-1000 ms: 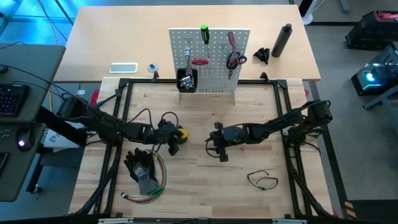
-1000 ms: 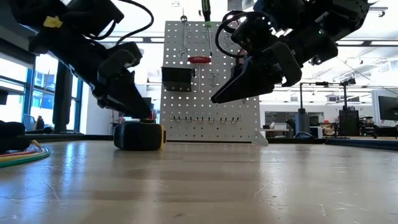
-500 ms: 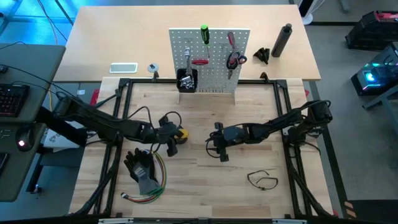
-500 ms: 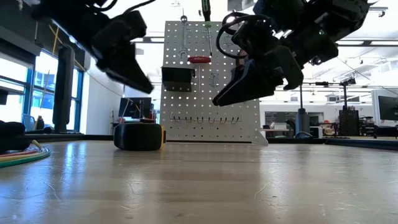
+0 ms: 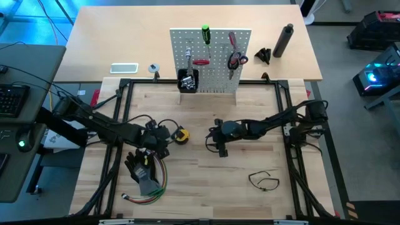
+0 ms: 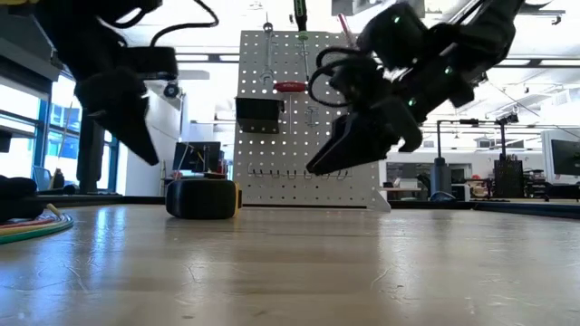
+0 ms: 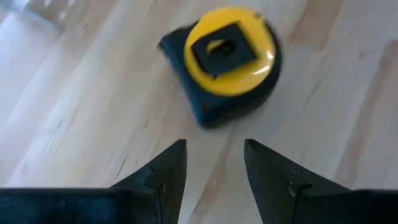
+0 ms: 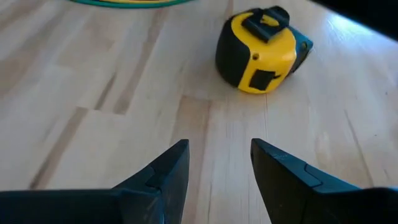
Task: Hang tools onto peg board
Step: Hang the yellow tape measure on the black bin on the white peg board
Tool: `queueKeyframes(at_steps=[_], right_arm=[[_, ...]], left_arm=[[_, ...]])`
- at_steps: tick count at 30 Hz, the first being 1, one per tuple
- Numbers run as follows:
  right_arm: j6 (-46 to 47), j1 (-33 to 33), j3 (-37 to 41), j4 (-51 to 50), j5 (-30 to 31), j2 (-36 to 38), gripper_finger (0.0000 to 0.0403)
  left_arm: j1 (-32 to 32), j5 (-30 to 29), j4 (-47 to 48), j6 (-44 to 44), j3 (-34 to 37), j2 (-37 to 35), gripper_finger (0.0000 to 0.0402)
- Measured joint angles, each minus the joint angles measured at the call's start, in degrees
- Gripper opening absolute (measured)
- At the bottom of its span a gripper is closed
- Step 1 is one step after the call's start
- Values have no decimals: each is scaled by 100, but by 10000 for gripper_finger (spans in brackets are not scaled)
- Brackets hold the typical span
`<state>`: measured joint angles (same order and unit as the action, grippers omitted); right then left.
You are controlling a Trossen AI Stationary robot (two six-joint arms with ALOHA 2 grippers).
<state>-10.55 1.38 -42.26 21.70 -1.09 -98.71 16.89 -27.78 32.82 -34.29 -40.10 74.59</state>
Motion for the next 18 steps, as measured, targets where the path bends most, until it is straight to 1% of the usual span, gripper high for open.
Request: queueKeyframes(at_steps=[4,8,12,18], right_arm=[[46,-144,0,286,-164,-324,168],[156,-229,0,673,-310,-606,168],[170,-253,0,923,-349,-782,168],[151,-266,0,1011,-349,-824,168]], left_arm=[[217,-303,342,-428,0,11,154],[355,-579,333,-514,0,32,154],[336,-597,306,-512,0,235,154],[242,-593,65,-446,0,807,154]])
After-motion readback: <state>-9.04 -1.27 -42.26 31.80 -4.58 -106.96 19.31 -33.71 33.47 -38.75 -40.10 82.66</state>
